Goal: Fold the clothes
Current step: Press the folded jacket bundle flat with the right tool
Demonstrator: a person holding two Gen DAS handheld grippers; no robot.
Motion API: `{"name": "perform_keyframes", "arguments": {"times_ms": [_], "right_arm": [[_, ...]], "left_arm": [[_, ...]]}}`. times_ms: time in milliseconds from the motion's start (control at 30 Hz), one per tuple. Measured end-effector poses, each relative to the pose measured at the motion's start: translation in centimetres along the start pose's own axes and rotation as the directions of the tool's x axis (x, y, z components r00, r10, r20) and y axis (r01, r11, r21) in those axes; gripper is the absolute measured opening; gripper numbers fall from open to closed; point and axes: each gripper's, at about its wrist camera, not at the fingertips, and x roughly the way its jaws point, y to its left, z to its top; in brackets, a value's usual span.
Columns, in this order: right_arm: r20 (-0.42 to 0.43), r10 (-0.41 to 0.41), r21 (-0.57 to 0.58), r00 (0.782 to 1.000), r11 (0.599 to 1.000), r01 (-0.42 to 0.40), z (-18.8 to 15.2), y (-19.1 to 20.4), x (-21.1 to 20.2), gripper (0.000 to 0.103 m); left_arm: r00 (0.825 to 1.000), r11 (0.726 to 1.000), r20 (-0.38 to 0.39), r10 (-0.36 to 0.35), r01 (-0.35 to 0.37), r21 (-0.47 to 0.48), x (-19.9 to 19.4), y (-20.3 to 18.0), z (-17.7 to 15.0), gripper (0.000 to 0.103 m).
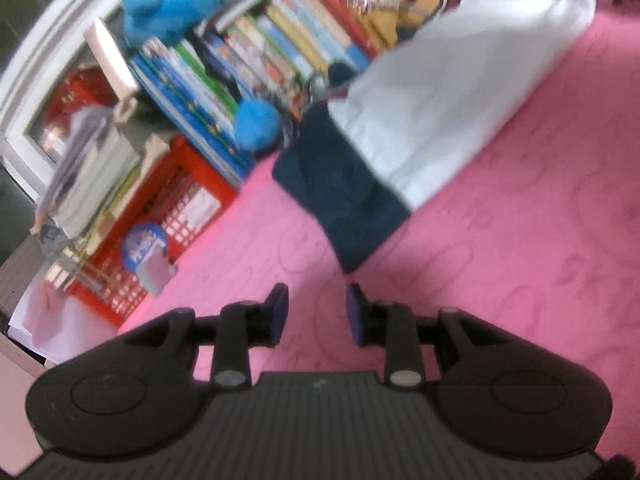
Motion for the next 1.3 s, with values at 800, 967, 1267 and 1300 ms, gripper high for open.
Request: {"name": "perform_keyframes", "arguments": {"times_ms": [800, 967, 1267, 1300], "right_arm": [[0.360, 0.192, 0.060, 0.913, 0.972, -0.228, 15.7, 6.9, 0.4, 0.093], [0.328, 0.086, 0.033, 0.941, 0.994, -0.102, 17.8, 6.9, 3.1, 0.061], [0.275, 0.085, -0.003, 0.958, 0.996, -0.088, 17.2, 6.1, 5.5, 0.045], [0.278, 0.089, -0.010, 0.957, 0.996, -0.090, 17.5, 6.1, 5.6, 0.045]], "left_arm": [[0.945, 0.953, 0.203, -0.257, 0.283, -0.110, 4.2, -3.4, 8.9, 0.048], [0.935, 0.940, 0.217, -0.279, 0.312, -0.135, 3.8, -2.1, 8.9, 0.048], [0.937, 0.950, 0.241, -0.252, 0.193, 0.244, 4.2, -9.5, 11.0, 0.048], [0.939, 0.944, 0.242, -0.245, 0.174, 0.279, 4.8, -10.4, 11.4, 0.048]]}}
